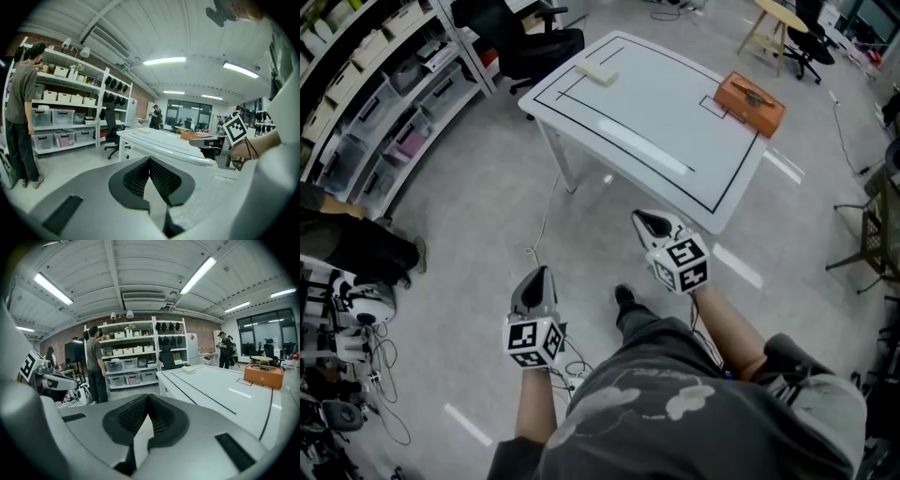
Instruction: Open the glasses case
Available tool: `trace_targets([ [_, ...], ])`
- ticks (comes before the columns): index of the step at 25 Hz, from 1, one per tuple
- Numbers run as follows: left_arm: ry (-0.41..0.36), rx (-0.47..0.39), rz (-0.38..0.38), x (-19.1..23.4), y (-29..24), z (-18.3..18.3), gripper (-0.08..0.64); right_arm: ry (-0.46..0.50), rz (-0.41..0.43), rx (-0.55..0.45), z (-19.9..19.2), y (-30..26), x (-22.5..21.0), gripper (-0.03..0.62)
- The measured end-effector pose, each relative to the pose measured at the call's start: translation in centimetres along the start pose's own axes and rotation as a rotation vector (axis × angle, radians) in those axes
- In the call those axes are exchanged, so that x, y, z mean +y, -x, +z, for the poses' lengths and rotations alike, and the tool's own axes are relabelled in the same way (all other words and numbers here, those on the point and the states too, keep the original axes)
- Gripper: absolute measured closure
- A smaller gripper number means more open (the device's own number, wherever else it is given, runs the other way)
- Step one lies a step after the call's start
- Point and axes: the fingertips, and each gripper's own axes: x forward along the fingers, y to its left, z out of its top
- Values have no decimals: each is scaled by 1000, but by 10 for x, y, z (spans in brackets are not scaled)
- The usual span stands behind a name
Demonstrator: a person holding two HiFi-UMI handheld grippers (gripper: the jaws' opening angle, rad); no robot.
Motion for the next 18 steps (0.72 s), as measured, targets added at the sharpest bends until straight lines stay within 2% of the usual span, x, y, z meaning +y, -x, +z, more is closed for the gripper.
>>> trace_targets([
  [9, -19, -17, -23, 6, -112, 51, 557, -7, -12, -24, 41, -70, -87, 591],
  [18, -29, -14, -40, 12, -174, 74, 557, -15, -34, -23, 50, -98, -136, 591],
])
